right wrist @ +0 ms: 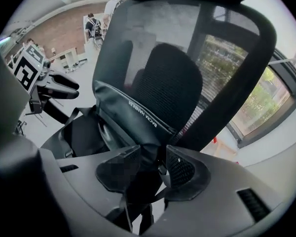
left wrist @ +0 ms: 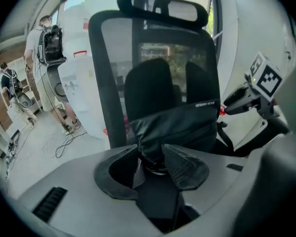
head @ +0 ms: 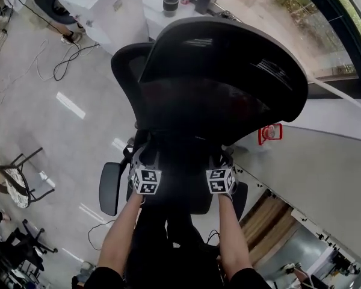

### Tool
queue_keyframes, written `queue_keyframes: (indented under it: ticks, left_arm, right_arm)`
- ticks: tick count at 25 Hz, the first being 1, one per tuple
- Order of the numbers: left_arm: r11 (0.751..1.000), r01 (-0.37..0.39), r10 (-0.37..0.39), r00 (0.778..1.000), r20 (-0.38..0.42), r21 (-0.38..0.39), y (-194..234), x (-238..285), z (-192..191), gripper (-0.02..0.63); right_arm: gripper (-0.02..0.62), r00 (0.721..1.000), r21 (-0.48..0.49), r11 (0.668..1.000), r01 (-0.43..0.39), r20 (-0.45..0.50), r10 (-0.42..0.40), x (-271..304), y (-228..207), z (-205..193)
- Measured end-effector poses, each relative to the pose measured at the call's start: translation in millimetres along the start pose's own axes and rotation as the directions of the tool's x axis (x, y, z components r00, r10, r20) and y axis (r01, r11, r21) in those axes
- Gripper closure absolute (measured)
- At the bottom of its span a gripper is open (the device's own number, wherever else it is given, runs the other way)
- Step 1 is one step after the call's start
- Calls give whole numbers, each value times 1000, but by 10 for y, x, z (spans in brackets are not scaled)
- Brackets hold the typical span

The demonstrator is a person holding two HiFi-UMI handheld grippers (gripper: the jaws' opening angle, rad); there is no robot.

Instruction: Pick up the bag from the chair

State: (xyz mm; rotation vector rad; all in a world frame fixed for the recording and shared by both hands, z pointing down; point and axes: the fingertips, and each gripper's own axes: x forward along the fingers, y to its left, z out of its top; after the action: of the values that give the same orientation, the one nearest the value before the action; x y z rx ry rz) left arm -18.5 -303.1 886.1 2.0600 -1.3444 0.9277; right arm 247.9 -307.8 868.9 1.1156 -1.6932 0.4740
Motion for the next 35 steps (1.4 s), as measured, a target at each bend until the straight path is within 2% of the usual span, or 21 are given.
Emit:
queue_keyframes:
  ticks: [5,8,12,14,20,24,26,30,35]
  left_arm:
    - [998,-1,5,997,-82,58,40,456,-290,437]
    - [998,2,6,992,-124,66,33,667,-440,428]
    - [998,-6,17,986,-165,67,74,843,-546,423]
    - [998,1,9,985,-175,59,79,917,-600,423]
    - [997,11,0,991,-131,81,93,990,-593,420]
    - [996,48,-39,993,-112,76,93,964,-623,423]
    - [994,64,-53,991,-119,92,99,947,-653,433]
    - [987,42,-15,985,-171,153,137,957,-770,469]
    - [986,50,-22,985,-173,158,128,1013,-728,488]
  right_arm:
    - [445,990,-27,1000,6,-142,-10,374,-88,-404]
    - [445,976,-64,998,-4,-218,-10,558,-112,-667]
    - [445,965,-111,994,-22,-263,-8,714,-73,-861]
    - [445,964,-121,992,-21,-267,-12,765,-53,-917]
    - [439,974,-127,992,-2,-224,-27,878,-81,-921]
    - [440,977,-146,989,5,-209,-36,879,-79,-915]
    - [442,978,-158,987,1,-205,-34,870,-63,-924]
    - [456,980,-181,983,-12,-200,-25,855,-65,-967]
    - [460,978,-203,979,-12,-205,-30,838,-117,-940]
